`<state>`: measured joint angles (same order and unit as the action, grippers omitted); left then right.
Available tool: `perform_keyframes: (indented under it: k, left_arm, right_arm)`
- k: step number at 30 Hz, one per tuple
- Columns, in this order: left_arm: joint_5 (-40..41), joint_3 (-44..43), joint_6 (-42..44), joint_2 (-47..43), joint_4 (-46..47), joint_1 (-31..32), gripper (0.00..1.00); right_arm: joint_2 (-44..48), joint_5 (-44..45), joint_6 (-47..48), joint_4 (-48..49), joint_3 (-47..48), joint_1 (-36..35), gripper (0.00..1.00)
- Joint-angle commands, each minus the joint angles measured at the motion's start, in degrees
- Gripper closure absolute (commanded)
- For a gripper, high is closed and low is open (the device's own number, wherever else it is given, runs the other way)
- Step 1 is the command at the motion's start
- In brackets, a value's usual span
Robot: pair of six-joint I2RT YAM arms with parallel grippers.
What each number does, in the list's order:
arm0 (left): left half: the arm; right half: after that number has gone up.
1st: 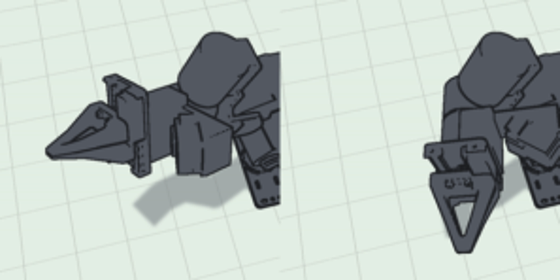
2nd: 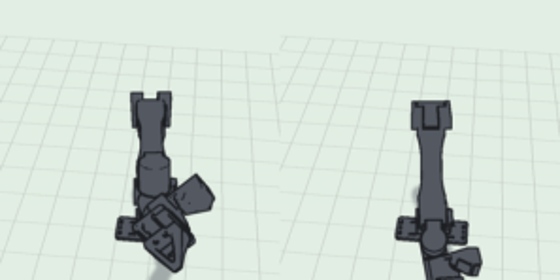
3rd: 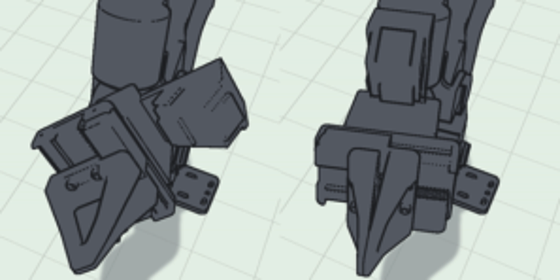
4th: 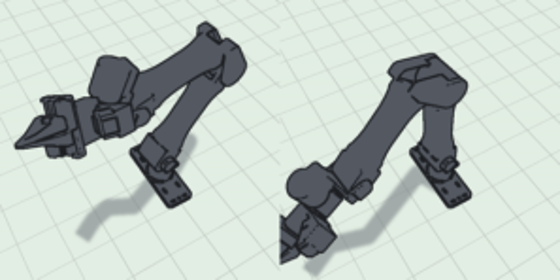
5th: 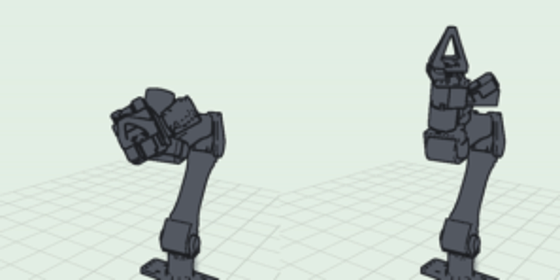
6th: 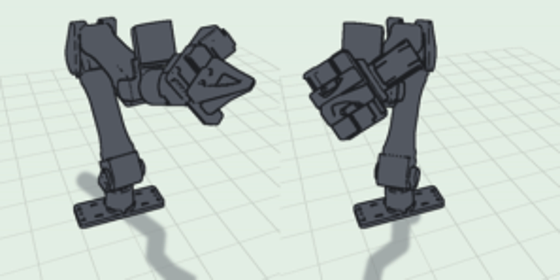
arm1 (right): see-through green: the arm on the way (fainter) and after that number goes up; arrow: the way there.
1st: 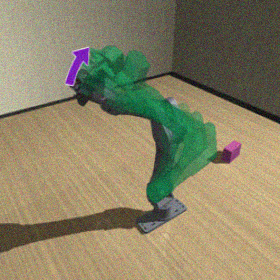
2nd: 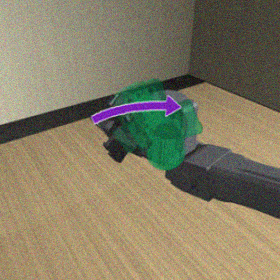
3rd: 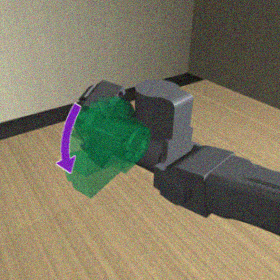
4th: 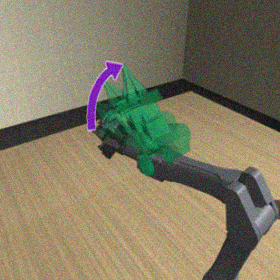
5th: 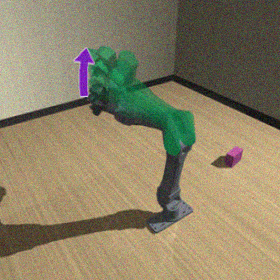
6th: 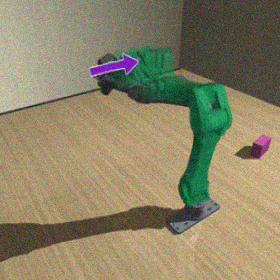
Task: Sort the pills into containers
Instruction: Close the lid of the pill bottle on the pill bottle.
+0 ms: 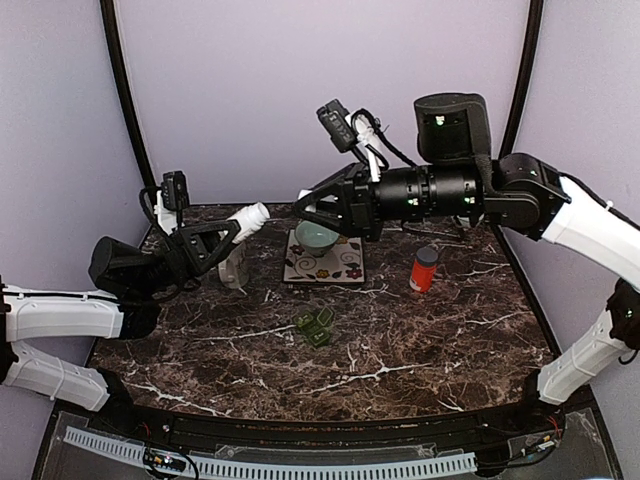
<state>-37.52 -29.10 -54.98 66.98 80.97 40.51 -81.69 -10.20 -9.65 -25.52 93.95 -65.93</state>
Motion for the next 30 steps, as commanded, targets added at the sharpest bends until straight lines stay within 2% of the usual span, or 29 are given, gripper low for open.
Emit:
perform_keyframes:
  k: [1,12,30]
  left_arm:
    - [-3.0,0.0,-4.2,-1.3,7.2,-1.1,1.0]
    - [-9.9,0.9,-6.7,-1.1,8.7,-2.7,1.0]
    - [-13.7,0.7,-8.8,0.3,9.7,-3.6,1.0]
  right_arm:
    - [-3.1,1.2,0.1,-3.7,5.1,-2.0,0.94]
    - [-8.9,3.1,1.5,-10.2,13.1,-5.5,0.93]
    - [-12.3,2.6,2.5,-12.1,16.0,-7.1,0.93]
